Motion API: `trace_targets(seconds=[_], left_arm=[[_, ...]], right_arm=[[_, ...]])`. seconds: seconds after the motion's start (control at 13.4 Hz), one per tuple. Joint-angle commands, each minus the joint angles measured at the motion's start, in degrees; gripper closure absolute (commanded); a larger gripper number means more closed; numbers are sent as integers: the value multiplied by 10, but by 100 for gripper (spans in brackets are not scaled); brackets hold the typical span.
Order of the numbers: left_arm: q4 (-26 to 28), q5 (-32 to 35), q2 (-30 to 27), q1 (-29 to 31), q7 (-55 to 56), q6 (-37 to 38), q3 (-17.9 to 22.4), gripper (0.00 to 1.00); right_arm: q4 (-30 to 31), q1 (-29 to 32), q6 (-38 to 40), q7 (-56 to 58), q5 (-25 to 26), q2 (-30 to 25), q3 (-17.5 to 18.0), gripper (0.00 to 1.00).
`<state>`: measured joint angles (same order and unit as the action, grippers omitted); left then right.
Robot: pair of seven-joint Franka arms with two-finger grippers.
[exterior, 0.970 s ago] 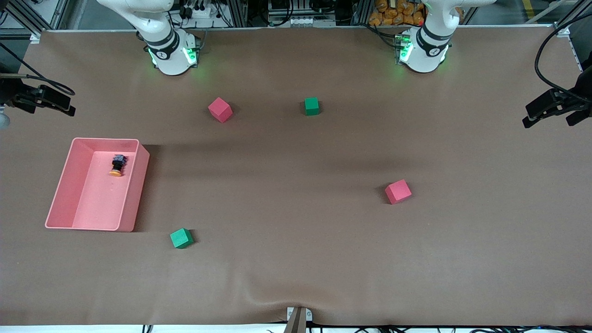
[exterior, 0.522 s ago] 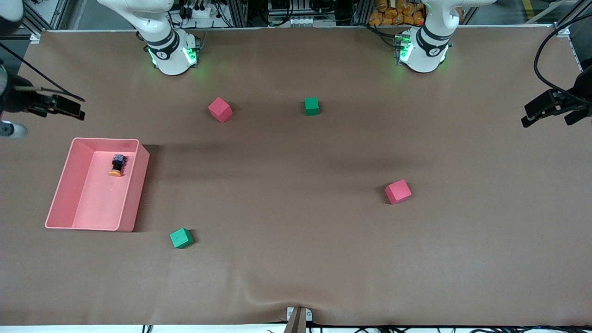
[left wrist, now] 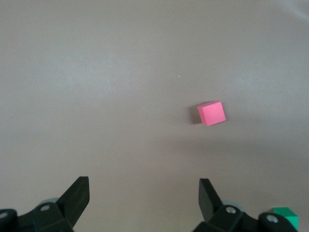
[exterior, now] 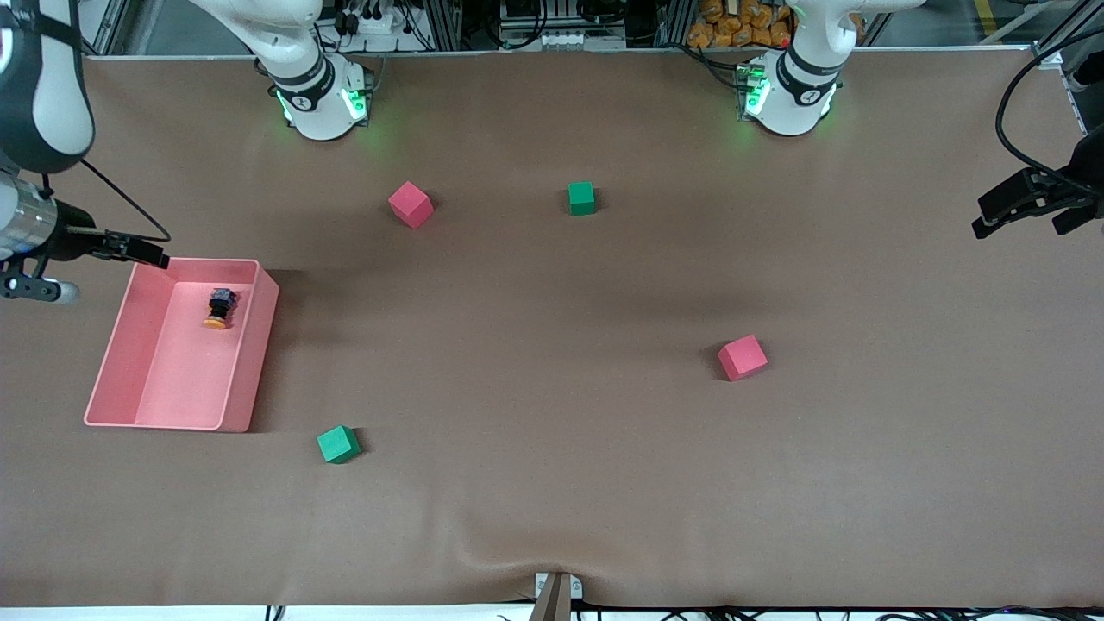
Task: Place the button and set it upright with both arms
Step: 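Lower the right gripper into the tray and grasp the yellow button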
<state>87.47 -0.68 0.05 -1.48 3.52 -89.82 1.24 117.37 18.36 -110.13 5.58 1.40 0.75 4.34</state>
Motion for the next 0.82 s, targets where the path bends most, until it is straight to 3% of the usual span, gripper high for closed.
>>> trace_targets(seconds=[0.0, 0.3, 0.75], left_arm=[[-10, 9, 4, 2, -11, 7, 0, 0], [-10, 11, 6, 1, -11, 7, 0, 0], [-9, 11, 7, 0, -7, 8, -1, 0]], right_arm=[[48, 42, -85, 80, 10, 37, 8, 0], [105, 44, -213, 112, 13, 88, 8, 0], [109, 46, -311, 112, 43, 178, 8, 0]])
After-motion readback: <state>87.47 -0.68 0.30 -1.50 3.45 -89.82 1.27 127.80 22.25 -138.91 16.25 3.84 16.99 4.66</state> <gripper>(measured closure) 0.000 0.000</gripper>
